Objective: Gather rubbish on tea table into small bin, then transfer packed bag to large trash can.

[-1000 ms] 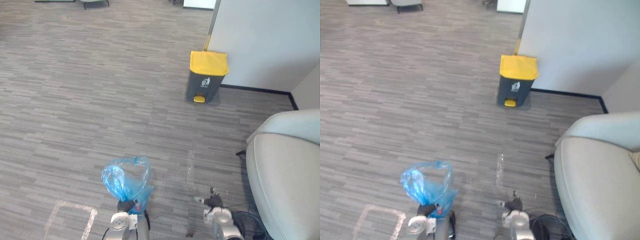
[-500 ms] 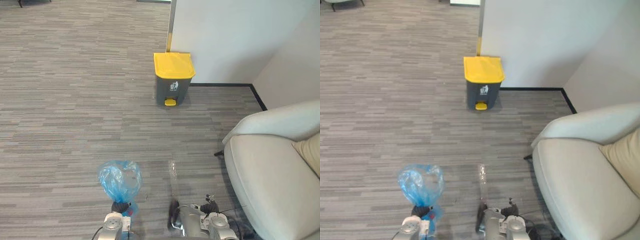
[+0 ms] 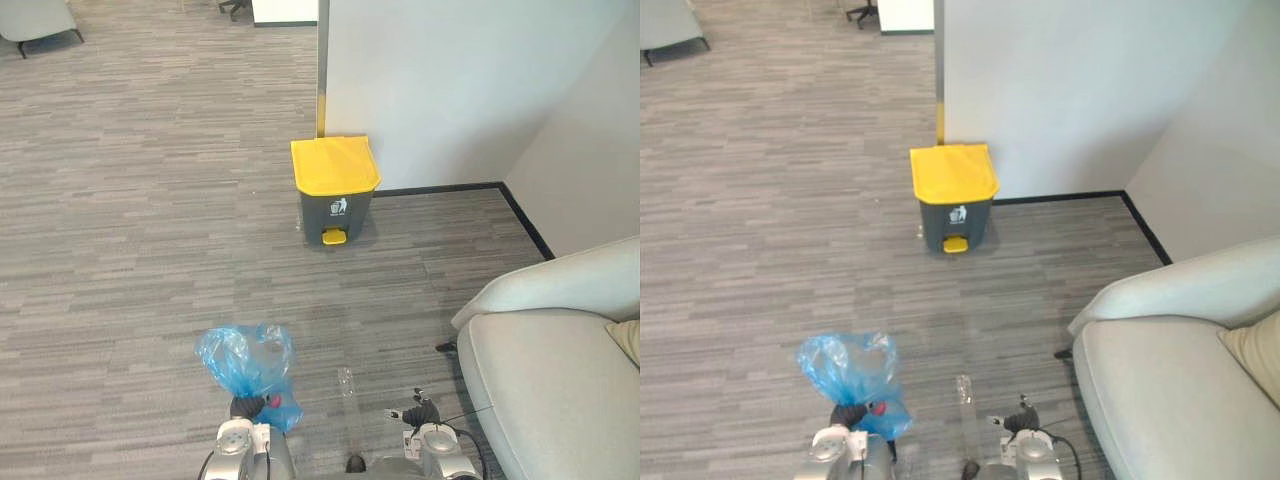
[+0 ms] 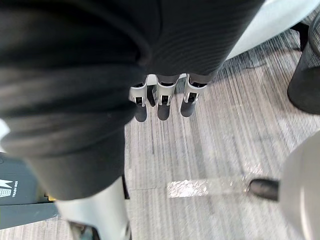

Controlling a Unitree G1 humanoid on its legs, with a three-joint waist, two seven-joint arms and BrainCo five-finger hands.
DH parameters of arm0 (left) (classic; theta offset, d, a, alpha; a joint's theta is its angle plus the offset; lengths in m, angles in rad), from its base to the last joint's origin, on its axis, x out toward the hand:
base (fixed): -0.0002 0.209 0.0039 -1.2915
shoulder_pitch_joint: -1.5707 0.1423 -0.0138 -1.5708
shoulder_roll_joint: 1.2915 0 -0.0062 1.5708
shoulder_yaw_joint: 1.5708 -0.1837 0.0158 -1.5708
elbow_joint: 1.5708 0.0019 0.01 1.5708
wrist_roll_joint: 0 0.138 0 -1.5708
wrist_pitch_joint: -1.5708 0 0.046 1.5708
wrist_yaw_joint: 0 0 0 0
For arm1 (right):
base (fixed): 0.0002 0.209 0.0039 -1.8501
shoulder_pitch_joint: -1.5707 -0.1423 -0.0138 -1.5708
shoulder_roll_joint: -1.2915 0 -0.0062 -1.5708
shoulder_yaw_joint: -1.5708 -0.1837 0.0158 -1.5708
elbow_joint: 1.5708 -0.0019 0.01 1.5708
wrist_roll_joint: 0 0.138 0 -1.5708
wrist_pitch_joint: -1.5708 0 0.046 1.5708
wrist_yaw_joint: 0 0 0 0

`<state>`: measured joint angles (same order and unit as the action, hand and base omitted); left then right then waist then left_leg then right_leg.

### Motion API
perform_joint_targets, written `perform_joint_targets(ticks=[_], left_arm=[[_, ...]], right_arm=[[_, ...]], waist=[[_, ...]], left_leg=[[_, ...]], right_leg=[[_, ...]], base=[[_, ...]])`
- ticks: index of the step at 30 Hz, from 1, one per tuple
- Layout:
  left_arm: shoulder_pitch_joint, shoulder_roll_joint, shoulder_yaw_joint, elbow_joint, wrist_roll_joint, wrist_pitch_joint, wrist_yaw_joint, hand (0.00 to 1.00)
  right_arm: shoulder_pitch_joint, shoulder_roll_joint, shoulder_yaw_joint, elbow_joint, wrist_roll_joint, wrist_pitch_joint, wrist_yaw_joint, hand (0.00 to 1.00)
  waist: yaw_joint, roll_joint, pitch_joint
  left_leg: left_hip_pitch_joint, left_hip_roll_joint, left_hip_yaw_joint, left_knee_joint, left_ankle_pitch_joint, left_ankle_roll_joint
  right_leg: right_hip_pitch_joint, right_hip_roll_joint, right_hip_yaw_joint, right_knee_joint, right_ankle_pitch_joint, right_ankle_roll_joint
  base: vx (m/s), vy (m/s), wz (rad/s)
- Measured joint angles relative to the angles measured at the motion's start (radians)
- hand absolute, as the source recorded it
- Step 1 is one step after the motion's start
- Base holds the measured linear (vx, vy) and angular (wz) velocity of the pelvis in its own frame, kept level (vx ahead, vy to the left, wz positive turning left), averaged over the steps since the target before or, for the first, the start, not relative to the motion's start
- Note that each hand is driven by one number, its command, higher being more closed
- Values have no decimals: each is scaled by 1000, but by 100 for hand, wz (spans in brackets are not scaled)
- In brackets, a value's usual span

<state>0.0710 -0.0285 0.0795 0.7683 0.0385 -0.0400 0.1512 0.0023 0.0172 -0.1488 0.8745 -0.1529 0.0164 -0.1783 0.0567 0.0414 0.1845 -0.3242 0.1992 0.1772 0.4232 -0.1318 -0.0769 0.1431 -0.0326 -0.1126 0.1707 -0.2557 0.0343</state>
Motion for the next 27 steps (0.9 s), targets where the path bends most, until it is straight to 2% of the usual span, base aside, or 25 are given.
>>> perform_joint_targets(ticks=[1, 2, 3, 6, 7, 8, 9, 10, 11, 13, 14, 15, 16, 17, 18, 20, 22, 24, 25, 27], left_arm=[[-14, 2, 0, 19, 0, 0, -1, 100], [-22, 14, 1, 22, 0, -1, 1, 100], [-21, 29, 1, 23, 0, -2, 1, 100], [-8, 47, -2, 36, 1, 0, 1, 100], [4, 62, -26, 38, 1, 2, 1, 100], [11, 73, -48, 39, 1, 3, 1, 100], [14, 83, -68, 42, 1, 3, 1, 100], [15, 89, -79, 48, 1, 6, 2, 100], [19, 89, -78, 48, 1, 9, 3, 100], [17, 87, -78, 48, 1, 9, 3, 100], [17, 83, -77, 48, 0, 9, 3, 100], [17, 81, -77, 49, 0, 9, 2, 100], [16, 85, -77, 50, 0, 8, 2, 100], [16, 89, -77, 50, 0, 8, 2, 100], [-5, 84, -73, 90, 0, 8, 3, 100], [-10, 66, -65, 114, 1, 7, 0, 100], [-23, 56, -65, 128, 6, 7, 0, 100], [-31, 42, -58, 124, 9, 4, -3, 100], [-33, 31, -55, 118, 9, 4, -4, 100], [-24, 10, -43, 88, 10, 4, -9, 100]], right_arm=[[-8, -4, -2, 22, 0, 10, 1, 0], [-7, 5, -1, 22, -1, 11, 1, 0], [-2, 15, -5, 22, -1, 10, 1, 0], [-2, 21, -5, 21, -3, 10, 2, 0], [5, 21, -3, 21, -4, 9, 2, 0], [13, 21, -3, 21, -5, 9, 2, 0], [15, 22, -2, 21, -5, 9, 2, 0], [26, 23, -3, 8, -3, 11, 4, 0], [26, 21, -1, 3, -6, 4, 3, 0], [25, 20, -2, -2, -6, 0, 3, 0], [18, 17, -2, 0, -6, 0, 3, 0], [18, 15, -1, 1, -6, 0, 3, 0], [11, 13, 2, 5, -6, 0, 3, 0], [9, 12, 5, 6, -6, 0, 3, 0], [6, -4, 3, 28, -6, 1, 4, 0], [-34, -41, -2, 59, -6, 2, 2, 0], [-26, -46, -9, 80, -5, 4, 2, 0], [-14, -33, -26, 81, -5, 4, 2, 0], [-3, -24, -21, 76, -5, 2, 2, 0], [0, -25, 5, 73, -5, 3, 3, 0]], waist=[[5, -20, 3], [7, -41, -4], [7, -60, -12], [11, -70, -14], [10, -73, -13], [6, -75, -15], [1, -73, -15], [-9, -75, -14], [-11, -74, -11], [-20, -83, -13], [-22, -84, -12], [-24, -82, -11], [-30, -86, -13], [-33, -95, -19], [-43, -83, -13], [-37, -37, -15], [-51, -27, -13], [-53, -25, -12], [-52, -28, -13], [-47, -24, -15]], left_leg=[[13, -22, 14, -8, 53, 9], [27, -50, 26, -33, 44, 17], [33, -78, 34, -34, 15, 19], [94, -102, 80, -7, -72, 43], [157, -111, 110, -36, -96, 49], [197, -123, 121, -57, -110, 52], [219, -126, 121, -61, -120, 56], [253, -128, 122, -62, -139, 65], [297, -126, 120, -69, -163, 63], [353, -116, 115, -80, -181, 59], [397, -109, 112, -104, -189, 53], [415, -103, 109, -114, -193, 51], [444, -102, 85, -150, -200, 37], [452, -111, 75, -160, -205, 23], [483, -111, 12, -182, -216, 0], [479, -87, -57, -206, -192, 4], [492, -69, -101, -184, -159, -17], [472, -32, -110, -47, -142, -47], [408, -10, -108, 125, -110, -78], [289, 29, -101, 391, 1, -80]], right_leg=[[9, -24, 29, 1, -18, 25], [7, -49, 38, -7, -11, 22], [6, -74, 44, 1, -9, 20], [-24, -116, 100, 150, -8, 27], [-93, -134, 131, 347, 17, 77], [-163, -149, 141, 508, 70, 133], [-208, -158, 142, 608, 90, 156], [-272, -164, 131, 728, 77, 134], [-335, -165, 94, 800, 46, 90], [-413, -154, 33, 813, -3, 50], [-460, -138, -5, 757, -24, 25], [-479, -126, -21, 711, -26, 21], [-507, -93, -47, 495, 16, 13], [-503, -87, -46, 398, 59, 15], [-485, -72, -63, 330, 146, -49], [-475, -41, -75, 316, 122, -62], [-434, -39, -112, 325, 70, -76], [-340, -20, -152, 272, 51, -82], [-286, -12, -165, 238, 44, -80], [-219, 5, -167, 180, 33, -85]], base=[[345, 314, -14], [350, 271, -10], [357, 233, -6], [363, 206, -34], [384, 180, -49], [315, 117, -34], [331, 77, -7], [353, 38, -1], [369, 14, 0], [396, -71, 18], [421, -127, 27], [506, -203, 37], [420, -190, 37], [543, -223, 57], [385, -123, 28], [426, -136, 4], [422, -187, 36], [335, -160, 50], [286, -122, 33], [243, -26, 9]])
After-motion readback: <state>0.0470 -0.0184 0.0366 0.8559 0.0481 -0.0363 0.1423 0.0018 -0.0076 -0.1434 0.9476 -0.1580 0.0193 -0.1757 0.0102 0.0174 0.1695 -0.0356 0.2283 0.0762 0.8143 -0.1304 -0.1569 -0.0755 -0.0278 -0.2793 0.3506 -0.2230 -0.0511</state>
